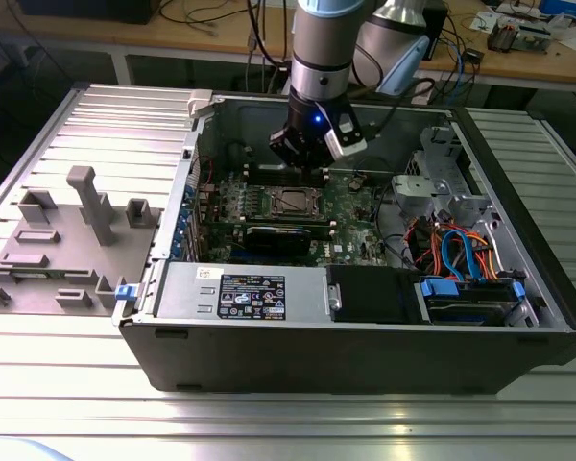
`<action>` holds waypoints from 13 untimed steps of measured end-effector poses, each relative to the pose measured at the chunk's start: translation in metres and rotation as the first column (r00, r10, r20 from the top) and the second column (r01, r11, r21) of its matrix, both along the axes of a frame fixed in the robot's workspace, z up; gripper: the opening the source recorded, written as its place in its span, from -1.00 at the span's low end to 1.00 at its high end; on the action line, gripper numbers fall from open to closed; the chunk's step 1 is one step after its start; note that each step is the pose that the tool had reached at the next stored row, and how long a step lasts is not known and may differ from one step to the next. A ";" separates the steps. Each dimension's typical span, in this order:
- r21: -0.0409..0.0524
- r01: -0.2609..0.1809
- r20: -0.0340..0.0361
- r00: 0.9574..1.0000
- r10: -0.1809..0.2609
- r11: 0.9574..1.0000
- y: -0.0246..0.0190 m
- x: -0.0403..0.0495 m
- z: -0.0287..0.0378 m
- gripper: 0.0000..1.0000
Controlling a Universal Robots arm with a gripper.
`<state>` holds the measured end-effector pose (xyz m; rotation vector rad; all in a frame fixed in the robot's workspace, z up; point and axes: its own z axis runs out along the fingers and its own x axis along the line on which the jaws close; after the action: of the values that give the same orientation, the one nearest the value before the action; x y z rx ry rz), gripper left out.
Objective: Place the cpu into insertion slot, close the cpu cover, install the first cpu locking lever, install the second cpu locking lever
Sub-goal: 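Install the second cpu locking lever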
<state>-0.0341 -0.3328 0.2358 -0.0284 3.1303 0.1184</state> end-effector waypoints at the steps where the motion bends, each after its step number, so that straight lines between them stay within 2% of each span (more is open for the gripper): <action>1: 0.000 0.000 0.000 1.000 0.000 1.000 -0.0007 0.0000 0.0000 -0.79; 13: 0.000 0.000 0.000 1.000 0.000 1.000 -0.0129 0.0000 -0.0002 -0.79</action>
<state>-0.0341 -0.3457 0.2356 -0.0284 3.1303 0.1182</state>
